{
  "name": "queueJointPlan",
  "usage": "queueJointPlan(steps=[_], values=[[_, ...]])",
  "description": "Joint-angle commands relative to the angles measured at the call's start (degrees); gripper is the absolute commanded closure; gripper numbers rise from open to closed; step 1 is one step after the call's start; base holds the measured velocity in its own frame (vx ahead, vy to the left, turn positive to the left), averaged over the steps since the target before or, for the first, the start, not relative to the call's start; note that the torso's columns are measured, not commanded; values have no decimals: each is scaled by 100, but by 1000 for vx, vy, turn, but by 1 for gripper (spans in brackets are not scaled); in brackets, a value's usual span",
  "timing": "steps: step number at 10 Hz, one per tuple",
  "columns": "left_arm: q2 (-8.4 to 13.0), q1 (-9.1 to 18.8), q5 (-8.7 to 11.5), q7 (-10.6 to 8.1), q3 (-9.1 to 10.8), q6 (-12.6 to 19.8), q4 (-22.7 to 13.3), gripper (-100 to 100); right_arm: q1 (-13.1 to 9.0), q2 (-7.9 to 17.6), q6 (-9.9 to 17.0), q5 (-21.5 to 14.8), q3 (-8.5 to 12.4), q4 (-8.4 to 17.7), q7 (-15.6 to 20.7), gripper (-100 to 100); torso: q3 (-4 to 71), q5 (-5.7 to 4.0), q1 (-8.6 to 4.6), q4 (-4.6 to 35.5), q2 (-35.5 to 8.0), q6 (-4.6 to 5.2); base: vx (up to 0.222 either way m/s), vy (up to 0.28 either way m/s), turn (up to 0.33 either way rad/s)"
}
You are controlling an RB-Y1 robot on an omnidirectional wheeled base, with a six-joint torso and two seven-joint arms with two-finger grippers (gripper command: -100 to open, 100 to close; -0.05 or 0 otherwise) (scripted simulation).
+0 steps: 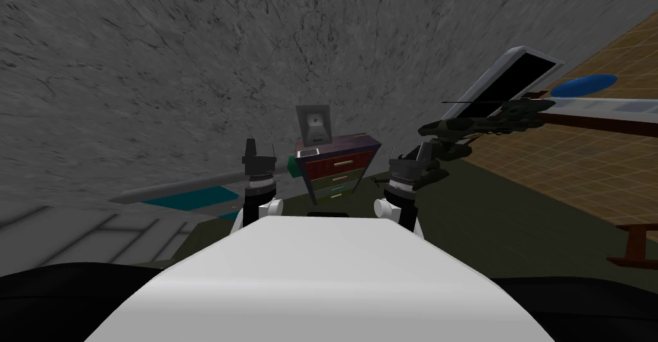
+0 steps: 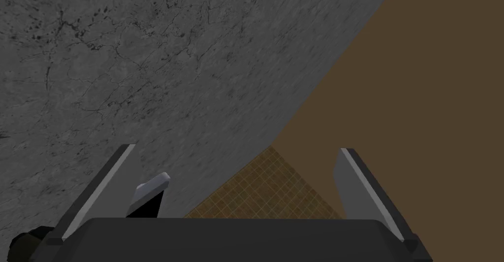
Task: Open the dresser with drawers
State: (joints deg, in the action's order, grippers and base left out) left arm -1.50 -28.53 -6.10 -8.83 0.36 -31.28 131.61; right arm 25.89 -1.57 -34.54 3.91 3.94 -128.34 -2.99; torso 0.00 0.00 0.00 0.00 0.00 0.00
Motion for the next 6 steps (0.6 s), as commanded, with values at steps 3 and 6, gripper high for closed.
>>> queueJointPlan(steps=[3,6], values=[[0,0,0,0,0,0,1,0,0,0,0,0,0,-1,0,0,2014,0,0,1006,-1003,0,0,0,0],[0,0,0,0,0,0,1,0,0,0,0,0,0,-1,0,0,4536,0,0,2268,-2269,0,0,0,0]])
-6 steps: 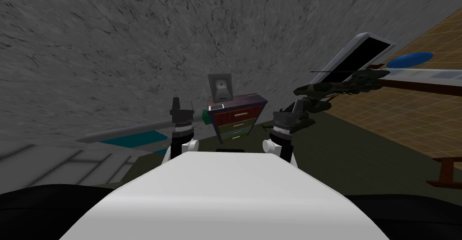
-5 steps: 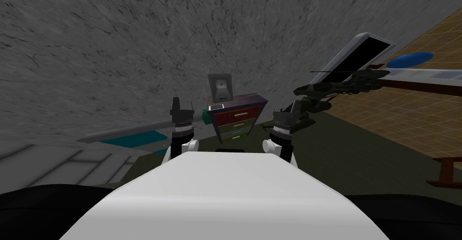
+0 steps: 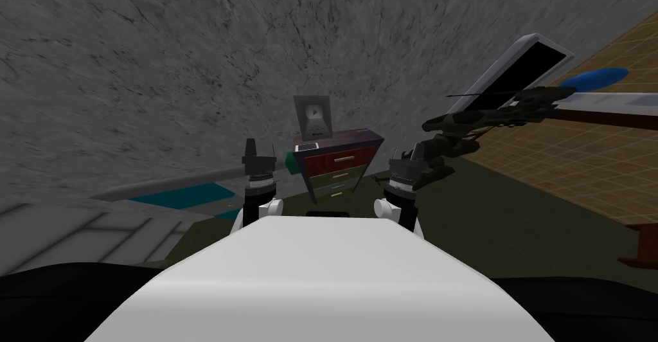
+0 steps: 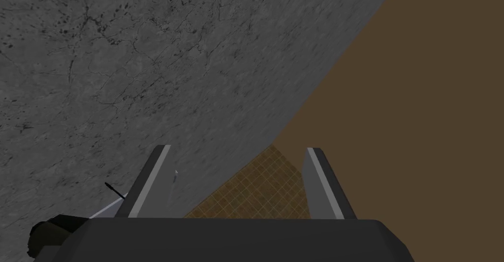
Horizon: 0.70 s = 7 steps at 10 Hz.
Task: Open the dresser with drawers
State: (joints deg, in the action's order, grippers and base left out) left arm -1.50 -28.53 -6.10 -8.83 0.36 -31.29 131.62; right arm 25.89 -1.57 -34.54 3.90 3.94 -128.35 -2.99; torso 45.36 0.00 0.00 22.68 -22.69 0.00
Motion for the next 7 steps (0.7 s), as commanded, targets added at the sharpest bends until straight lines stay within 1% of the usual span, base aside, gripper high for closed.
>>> queueJointPlan(steps=[1,3,4,5,7], values=[[0,0,0,0,0,0,0,0,0,0,0,0,0,0,0,0,845,0,0,423,-424,0,0,0,0],[0,0,0,0,0,0,0,0,0,0,0,0,0,0,0,0,2537,0,0,1269,-1270,0,0,0,0],[0,0,0,0,0,0,0,0,-15,226,158,-205,-62,91,54,-100,3383,0,0,1692,-1693,0,12,5,20],[0,0,0,0,0,0,-2,0,-25,331,263,-342,-103,152,90,-100,3778,1,2,1880,-1884,-1,12,12,35],[0,-1,0,0,0,0,-2,0,-52,528,544,-678,-212,314,187,-100,3917,1,3,1952,-1951,0,15,17,33]])
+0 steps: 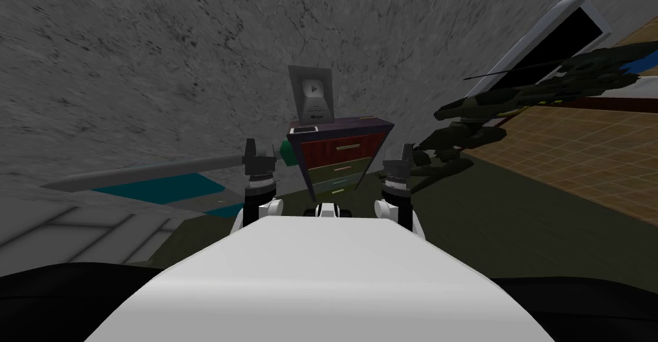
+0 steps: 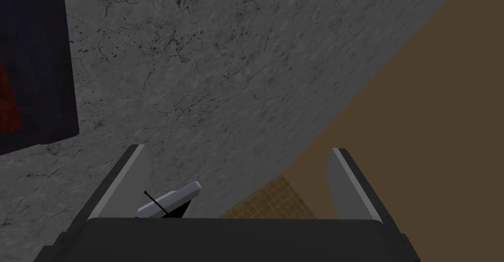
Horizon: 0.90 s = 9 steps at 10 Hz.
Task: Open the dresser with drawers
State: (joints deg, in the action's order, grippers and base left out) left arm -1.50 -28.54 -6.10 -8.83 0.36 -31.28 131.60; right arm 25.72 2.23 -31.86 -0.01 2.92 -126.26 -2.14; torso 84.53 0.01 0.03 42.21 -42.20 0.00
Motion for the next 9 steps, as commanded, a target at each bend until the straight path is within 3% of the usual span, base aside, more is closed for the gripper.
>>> queueJointPlan(steps=[1,4,6,9], values=[[0,0,0,0,0,0,0,0,-51,234,421,-458,-178,204,161,-100,5,0,-1,5,-5,0,21,15,35],[0,0,0,0,0,0,0,0,-69,311,646,-797,-254,316,228,-100,2,-2,-5,8,-12,0,12,12,19],[0,0,0,0,0,0,0,0,-112,443,1009,-1209,-427,574,382,-100,3,-1,-2,8,-10,0,18,18,37],[0,0,0,0,0,0,0,0,-135,499,1343,-1705,-524,720,468,-100,4,-1,-5,8,-10,1,15,14,26]])
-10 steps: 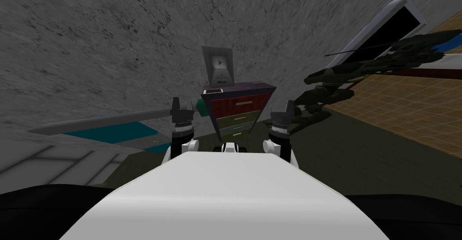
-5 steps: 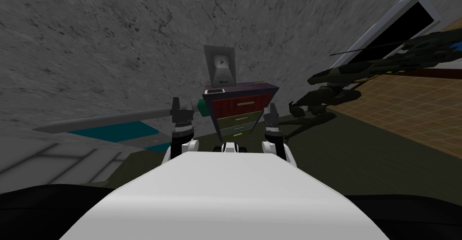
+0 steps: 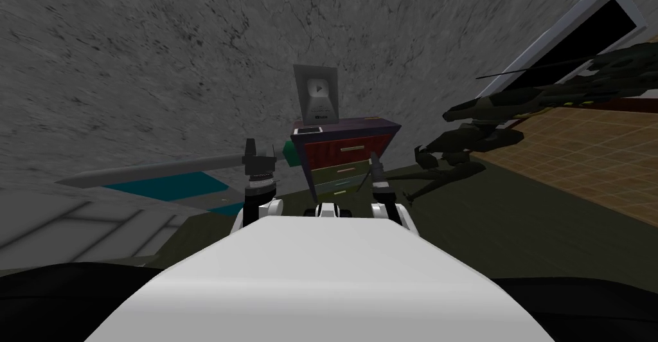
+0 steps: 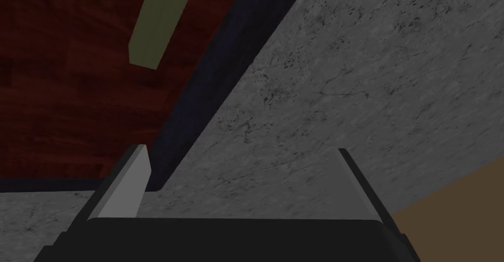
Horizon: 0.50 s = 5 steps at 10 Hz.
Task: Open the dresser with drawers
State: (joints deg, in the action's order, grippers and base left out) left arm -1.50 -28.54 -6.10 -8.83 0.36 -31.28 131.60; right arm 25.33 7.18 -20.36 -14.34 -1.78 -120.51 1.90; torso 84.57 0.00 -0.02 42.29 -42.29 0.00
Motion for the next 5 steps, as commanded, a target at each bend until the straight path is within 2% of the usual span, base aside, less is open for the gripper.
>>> queueJointPlan(steps=[1,2,3,4,5], values=[[0,0,0,0,0,0,0,0,-122,54,425,-448,-157,300,155,-100,-1,0,0,1,-1,-1,18,14,40],[0,0,0,0,0,0,0,0,-122,54,460,-601,-157,300,155,-100,1,0,1,-1,2,-1,17,12,23],[0,0,0,0,0,0,0,0,-149,97,677,-771,-267,465,251,-100,0,1,2,0,0,1,20,12,41],[0,0,0,0,0,0,0,0,-149,97,740,-980,-267,465,251,-100,0,1,4,0,2,-1,16,16,25],[0,0,0,0,0,0,0,0,-178,136,935,-1153,-381,640,351,-100,0,1,2,0,0,1,16,19,43]])
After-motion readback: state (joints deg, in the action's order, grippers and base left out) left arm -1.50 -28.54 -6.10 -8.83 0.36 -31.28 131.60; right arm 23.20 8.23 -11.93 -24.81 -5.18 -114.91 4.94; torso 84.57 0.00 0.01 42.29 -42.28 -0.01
